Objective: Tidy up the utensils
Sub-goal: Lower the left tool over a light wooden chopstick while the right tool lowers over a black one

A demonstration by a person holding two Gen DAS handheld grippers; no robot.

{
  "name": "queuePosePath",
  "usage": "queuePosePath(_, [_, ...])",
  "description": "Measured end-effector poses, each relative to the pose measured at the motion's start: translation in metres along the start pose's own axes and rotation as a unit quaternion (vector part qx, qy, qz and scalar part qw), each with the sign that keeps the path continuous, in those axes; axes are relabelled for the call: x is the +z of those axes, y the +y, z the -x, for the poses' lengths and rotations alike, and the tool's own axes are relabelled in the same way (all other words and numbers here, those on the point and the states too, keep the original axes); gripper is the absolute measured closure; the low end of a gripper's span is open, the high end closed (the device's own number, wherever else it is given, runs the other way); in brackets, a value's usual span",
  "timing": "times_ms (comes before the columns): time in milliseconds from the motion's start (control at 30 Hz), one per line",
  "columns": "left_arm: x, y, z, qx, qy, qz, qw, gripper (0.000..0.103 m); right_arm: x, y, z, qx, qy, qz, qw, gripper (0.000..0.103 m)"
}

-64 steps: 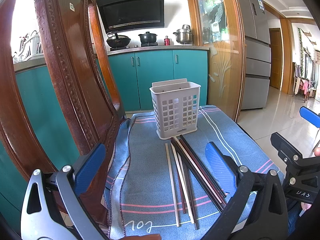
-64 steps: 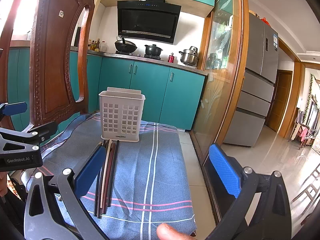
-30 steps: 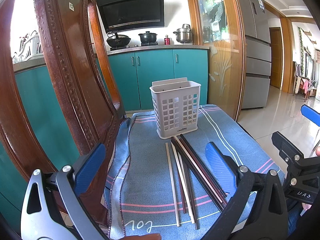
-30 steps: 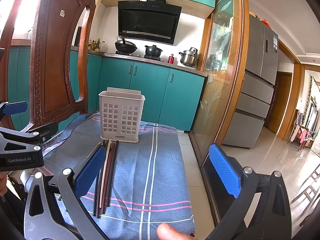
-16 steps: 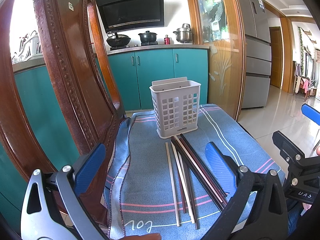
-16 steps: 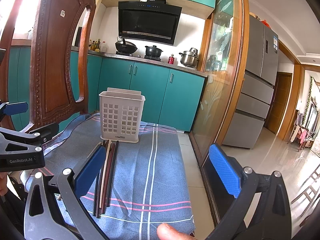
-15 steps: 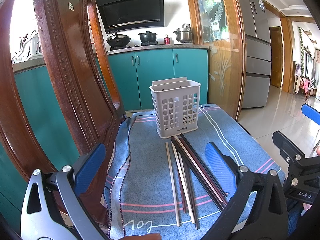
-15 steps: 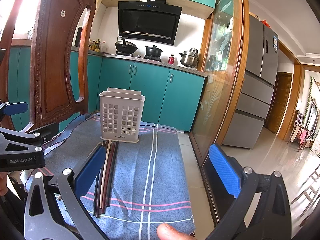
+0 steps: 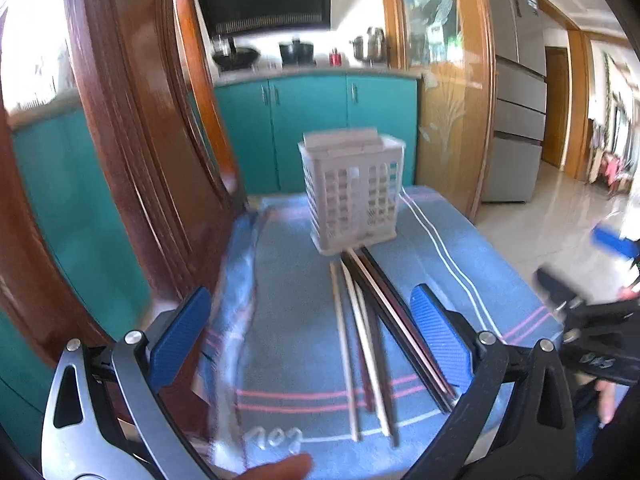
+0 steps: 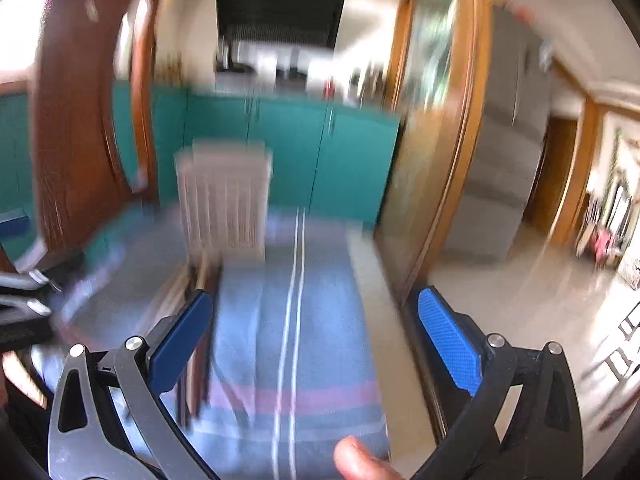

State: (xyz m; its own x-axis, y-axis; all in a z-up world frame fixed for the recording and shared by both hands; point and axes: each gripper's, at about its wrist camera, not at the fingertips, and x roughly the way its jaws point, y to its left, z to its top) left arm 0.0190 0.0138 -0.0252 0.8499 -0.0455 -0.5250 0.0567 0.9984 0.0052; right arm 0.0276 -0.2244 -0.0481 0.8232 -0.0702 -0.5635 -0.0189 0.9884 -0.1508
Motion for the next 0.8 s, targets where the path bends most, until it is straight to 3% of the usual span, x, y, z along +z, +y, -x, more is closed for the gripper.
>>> queuePosePath(100, [-0.002, 0.010, -0.010, -0.033, 0.039, 0.034, 0.9981, 0.006, 0.005, 0.000, -0.018, -0.007, 0.033, 0.012, 0.999, 0.002])
queuePosePath(167, [0.002, 0.014, -0.018, -0.052, 0.068, 0.041, 0.9955, 0.016, 0.012, 0.007, -0.029, -0.008, 0.051, 0.041, 0.998, 0.003])
queuePosePath(200, [0.004, 0.013, -0.022, -0.055, 0.082, 0.039, 0.9944, 0.023, 0.019, 0.012, -0.040, 0.002, 0.071, 0.054, 0.996, 0.009])
queuePosePath(267, [0.011, 0.010, -0.035, -0.067, 0.121, 0.033, 0.9898, 0.046, 0.035, 0.015, -0.066, 0.048, 0.111, 0.050, 0.991, 0.025])
queuePosePath(333, [0.020, 0.004, -0.051, -0.077, 0.152, 0.011, 0.9853, 0.054, 0.049, 0.016, -0.096, 0.079, 0.149, 0.033, 0.985, 0.055])
queuePosePath(400, [0.031, -0.004, -0.072, -0.066, 0.172, -0.026, 0.9826, 0.058, 0.065, 0.019, -0.126, 0.104, 0.174, 0.020, 0.979, 0.064])
queuePosePath(533, [0.040, -0.005, -0.126, -0.064, 0.226, -0.043, 0.9710, 0.070, 0.079, 0.031, -0.178, 0.180, 0.211, -0.013, 0.961, 0.069])
queuePosePath(700, [0.022, 0.005, -0.162, -0.051, 0.264, -0.022, 0.9629, 0.072, 0.069, 0.051, -0.214, 0.193, 0.234, 0.001, 0.953, 0.070])
queuePosePath(800, [0.021, 0.006, -0.166, -0.052, 0.267, -0.019, 0.9621, 0.072, 0.058, 0.061, -0.233, 0.183, 0.250, 0.015, 0.951, 0.073])
